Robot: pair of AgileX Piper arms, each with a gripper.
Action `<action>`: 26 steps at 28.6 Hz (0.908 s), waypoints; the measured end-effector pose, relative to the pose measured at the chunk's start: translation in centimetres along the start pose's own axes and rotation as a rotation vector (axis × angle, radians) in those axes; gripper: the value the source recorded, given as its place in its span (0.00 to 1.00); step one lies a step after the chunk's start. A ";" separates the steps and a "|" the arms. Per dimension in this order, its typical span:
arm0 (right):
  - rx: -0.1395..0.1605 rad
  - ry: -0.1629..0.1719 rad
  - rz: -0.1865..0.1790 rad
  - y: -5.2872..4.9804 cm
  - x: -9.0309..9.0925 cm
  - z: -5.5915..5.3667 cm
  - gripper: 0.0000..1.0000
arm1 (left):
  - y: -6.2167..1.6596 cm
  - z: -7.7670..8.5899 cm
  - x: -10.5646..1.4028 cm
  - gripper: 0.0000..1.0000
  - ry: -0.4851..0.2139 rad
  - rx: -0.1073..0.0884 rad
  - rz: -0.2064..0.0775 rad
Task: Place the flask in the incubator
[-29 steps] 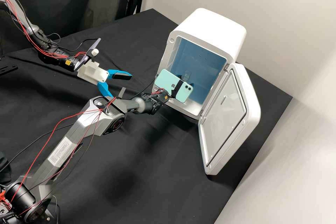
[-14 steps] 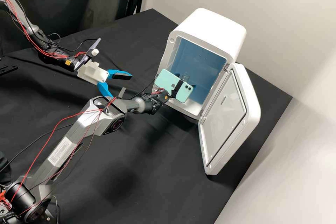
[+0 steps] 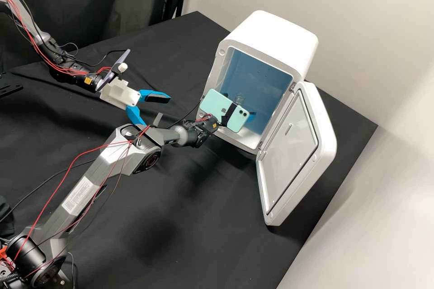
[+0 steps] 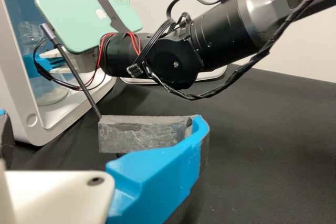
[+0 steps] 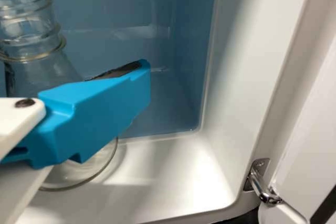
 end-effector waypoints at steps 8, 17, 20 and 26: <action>0.000 0.000 0.000 0.0 0.0 0.0 1.00 | 0.00 0.0 0.0 1.00 0.000 0.000 0.000; 0.000 -0.001 0.001 0.1 0.0 0.1 1.00 | 0.00 0.0 0.0 1.00 0.000 0.000 0.000; 0.003 -0.004 0.004 0.2 0.0 0.2 1.00 | 0.00 0.0 0.0 1.00 -0.001 -0.013 0.000; 0.007 -0.002 0.021 0.7 0.0 0.6 1.00 | 0.00 0.0 0.0 1.00 -0.001 -0.013 0.000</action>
